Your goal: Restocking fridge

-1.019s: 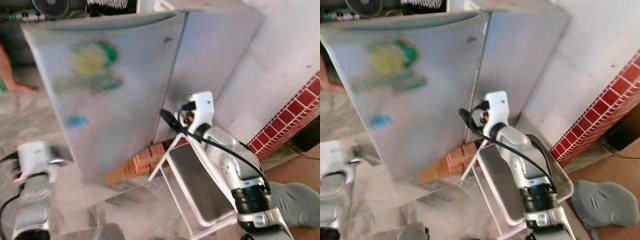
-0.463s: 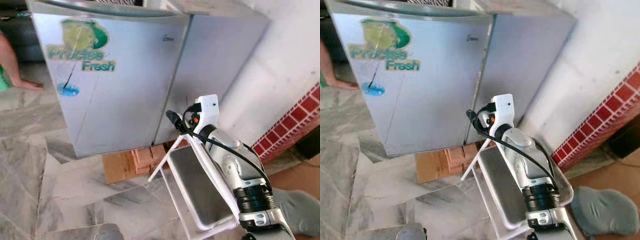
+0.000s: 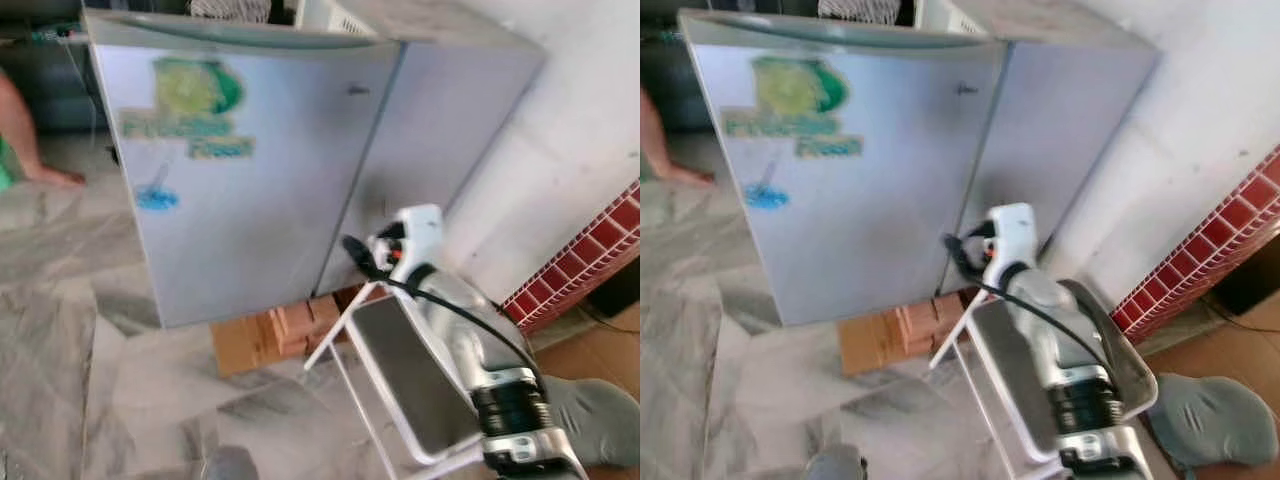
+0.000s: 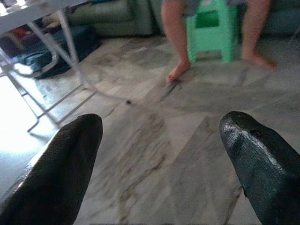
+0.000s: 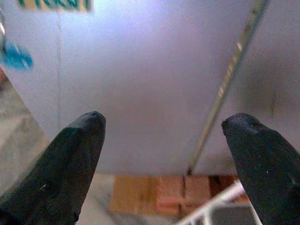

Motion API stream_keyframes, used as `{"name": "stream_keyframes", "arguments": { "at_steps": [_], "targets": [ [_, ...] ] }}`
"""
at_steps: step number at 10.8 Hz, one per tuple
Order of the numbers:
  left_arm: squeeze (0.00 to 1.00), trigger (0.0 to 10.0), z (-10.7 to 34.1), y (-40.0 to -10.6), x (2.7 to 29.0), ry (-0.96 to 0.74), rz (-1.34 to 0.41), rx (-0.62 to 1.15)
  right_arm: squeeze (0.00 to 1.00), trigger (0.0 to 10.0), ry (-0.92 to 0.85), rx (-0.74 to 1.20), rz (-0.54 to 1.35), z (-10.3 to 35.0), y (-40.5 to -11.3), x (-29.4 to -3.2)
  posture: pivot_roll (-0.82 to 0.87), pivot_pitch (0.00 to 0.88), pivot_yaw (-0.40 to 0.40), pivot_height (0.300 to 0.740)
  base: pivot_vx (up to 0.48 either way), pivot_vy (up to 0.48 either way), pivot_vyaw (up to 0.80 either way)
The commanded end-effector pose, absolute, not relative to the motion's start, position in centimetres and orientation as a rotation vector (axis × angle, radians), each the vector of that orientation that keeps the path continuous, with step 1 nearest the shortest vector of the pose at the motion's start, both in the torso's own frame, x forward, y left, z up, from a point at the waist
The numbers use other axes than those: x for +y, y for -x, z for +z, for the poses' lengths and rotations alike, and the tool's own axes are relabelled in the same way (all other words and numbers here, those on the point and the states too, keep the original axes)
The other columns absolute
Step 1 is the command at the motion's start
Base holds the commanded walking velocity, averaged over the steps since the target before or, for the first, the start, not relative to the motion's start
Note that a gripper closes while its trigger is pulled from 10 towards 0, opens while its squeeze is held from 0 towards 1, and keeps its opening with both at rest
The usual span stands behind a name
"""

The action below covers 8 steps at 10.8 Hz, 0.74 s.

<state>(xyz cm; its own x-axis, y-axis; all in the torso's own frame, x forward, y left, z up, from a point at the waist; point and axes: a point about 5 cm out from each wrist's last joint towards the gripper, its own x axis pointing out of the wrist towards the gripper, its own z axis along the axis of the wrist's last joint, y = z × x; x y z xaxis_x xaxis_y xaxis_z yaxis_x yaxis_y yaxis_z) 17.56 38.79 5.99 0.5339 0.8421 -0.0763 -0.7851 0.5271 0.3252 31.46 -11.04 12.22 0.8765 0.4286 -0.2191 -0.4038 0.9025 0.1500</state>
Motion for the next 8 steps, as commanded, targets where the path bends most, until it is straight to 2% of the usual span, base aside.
{"name": "stream_keyframes", "arguments": {
  "at_steps": [1,3,4,5,6,7,8],
  "targets": [
    [0.0,10.0,5.1,-18.5,37.1,-0.226,0.907,0.244,0.0,10.0,-0.093,0.238,0.41,12.5,-31.7,-11.8,0.18,0.004,-0.111,0.74,0.0,0.0,0.0],
    [0.0,10.0,3.4,-20.2,32.1,-0.135,0.744,0.283,0.0,10.0,-0.112,0.246,0.492,12.8,-31.8,-9.1,0.18,0.007,-0.109,0.74,0.0,0.0,0.0],
    [0.0,10.0,3.1,-21.8,28.6,-0.085,0.641,0.282,0.0,10.0,-0.053,0.283,0.602,12.8,-31.9,-5.3,0.18,0.001,-0.113,0.74,0.0,0.0,0.0],
    [0.0,10.0,3.4,-22.8,26.8,-0.057,0.585,0.265,0.0,10.0,-0.054,0.271,0.699,13.4,-31.8,-2.4,0.19,0.0,-0.114,0.74,0.0,0.0,0.0],
    [0.0,10.0,4.0,-24.0,24.5,-0.042,0.489,0.229,0.0,10.0,-0.116,0.284,0.988,15.0,-30.0,2.7,0.19,0.0,-0.117,0.74,0.0,0.0,0.0],
    [0.0,10.0,3.9,-24.2,24.0,-0.029,0.476,0.233,0.0,10.0,-0.222,0.282,1.202,17.0,-28.3,4.9,0.2,0.0,-0.125,0.74,0.0,0.0,0.0],
    [0.0,10.0,3.6,-24.3,23.6,-0.005,0.446,0.252,0.0,10.0,-0.299,0.28,1.356,18.4,-26.9,5.9,0.2,0.0,-0.127,0.74,0.0,0.0,0.0]
  ]
}}
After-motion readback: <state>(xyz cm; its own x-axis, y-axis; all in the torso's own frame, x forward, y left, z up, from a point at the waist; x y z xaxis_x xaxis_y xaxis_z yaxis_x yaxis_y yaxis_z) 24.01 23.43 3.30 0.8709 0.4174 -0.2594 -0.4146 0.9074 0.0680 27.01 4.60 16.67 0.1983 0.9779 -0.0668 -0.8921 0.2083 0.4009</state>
